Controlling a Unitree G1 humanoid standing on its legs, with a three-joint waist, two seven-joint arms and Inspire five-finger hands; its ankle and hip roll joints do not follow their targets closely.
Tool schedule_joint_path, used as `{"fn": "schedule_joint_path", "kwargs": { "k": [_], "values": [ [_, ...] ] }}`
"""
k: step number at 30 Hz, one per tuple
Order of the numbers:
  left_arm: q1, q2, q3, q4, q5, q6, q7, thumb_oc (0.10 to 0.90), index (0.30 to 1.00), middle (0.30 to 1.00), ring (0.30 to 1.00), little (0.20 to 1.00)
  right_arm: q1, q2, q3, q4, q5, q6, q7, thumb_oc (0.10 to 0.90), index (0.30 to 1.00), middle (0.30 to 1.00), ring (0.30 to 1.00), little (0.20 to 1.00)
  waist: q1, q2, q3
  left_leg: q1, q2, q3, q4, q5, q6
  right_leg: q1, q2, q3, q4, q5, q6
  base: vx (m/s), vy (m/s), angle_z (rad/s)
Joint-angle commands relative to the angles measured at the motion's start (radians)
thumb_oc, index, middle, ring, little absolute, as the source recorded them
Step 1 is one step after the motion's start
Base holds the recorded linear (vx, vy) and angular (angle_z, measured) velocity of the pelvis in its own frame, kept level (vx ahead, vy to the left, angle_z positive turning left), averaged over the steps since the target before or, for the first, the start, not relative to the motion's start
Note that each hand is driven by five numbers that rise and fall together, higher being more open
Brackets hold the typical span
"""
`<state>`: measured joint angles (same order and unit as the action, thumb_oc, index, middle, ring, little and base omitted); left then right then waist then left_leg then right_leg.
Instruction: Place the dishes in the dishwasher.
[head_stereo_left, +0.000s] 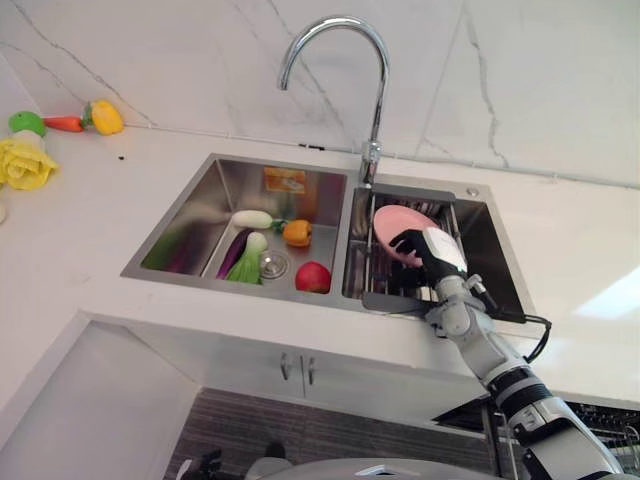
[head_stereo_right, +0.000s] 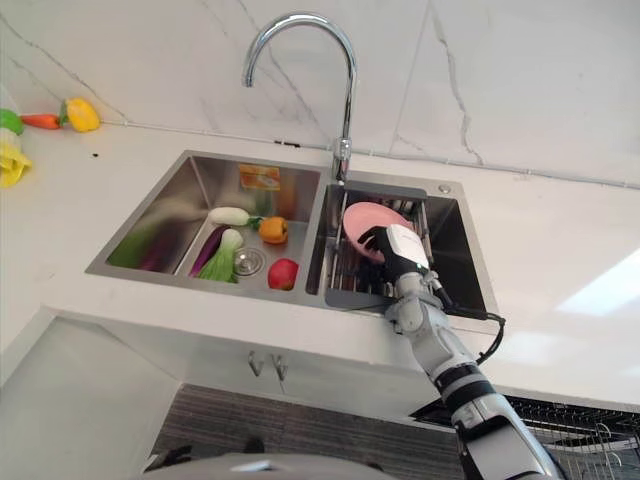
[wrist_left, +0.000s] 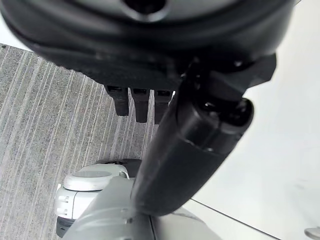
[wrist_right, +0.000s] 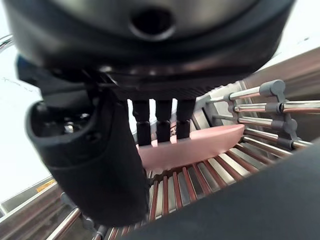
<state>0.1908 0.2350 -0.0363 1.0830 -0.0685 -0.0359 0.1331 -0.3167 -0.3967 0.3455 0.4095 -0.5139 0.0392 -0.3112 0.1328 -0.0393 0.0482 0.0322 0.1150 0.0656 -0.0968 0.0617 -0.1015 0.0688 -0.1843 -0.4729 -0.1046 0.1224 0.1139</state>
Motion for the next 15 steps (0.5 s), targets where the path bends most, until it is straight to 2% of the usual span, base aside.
{"fn": "schedule_joint_path", "kwargs": {
  "k": [1,9,12,15],
  "values": [
    [-0.060,0.038,-0.103,-0.032,0.040,-0.053,0.039,0.800,0.900,0.900,0.900,0.900,-0.165,-0.038,-0.008,0.054,-0.036,-0.012,-0.049,0.400,0.300,0.300,0.300,0.300,0.054,0.005,0.011,0.007,-0.021,0.002,0.026,-0.095,0.039,0.023,-0.100,-0.032,0.032,-0.056,0.073,0.00,0.000,0.00],
    [-0.063,0.052,-0.135,-0.067,0.089,-0.061,0.052,0.800,0.900,0.900,0.900,0.900,-0.137,-0.044,-0.044,0.025,0.009,-0.030,-0.084,0.400,0.300,0.300,0.300,0.300,0.058,0.002,0.015,0.008,-0.022,-0.003,0.026,-0.097,0.039,0.028,-0.099,-0.041,0.032,-0.059,0.074,0.00,-0.008,0.06],
    [-0.061,0.048,-0.134,-0.060,0.093,-0.058,0.048,0.800,0.900,0.900,0.900,0.900,-0.109,-0.051,-0.081,-0.058,0.040,-0.053,-0.098,0.400,0.300,0.300,0.300,0.300,0.055,0.007,0.016,0.016,-0.017,-0.001,0.027,-0.105,0.037,0.033,-0.096,-0.039,0.032,-0.064,0.075,0.00,0.000,0.00],
    [-0.067,0.038,-0.125,-0.036,0.091,-0.051,0.055,0.800,0.900,0.900,0.900,0.900,-0.061,-0.048,-0.145,-0.183,0.124,-0.108,-0.125,0.400,0.300,0.300,0.300,0.300,0.046,0.009,0.016,0.016,-0.019,0.003,0.025,-0.100,0.039,0.031,-0.099,-0.037,0.031,-0.061,0.075,0.00,0.000,0.00]
  ]
}}
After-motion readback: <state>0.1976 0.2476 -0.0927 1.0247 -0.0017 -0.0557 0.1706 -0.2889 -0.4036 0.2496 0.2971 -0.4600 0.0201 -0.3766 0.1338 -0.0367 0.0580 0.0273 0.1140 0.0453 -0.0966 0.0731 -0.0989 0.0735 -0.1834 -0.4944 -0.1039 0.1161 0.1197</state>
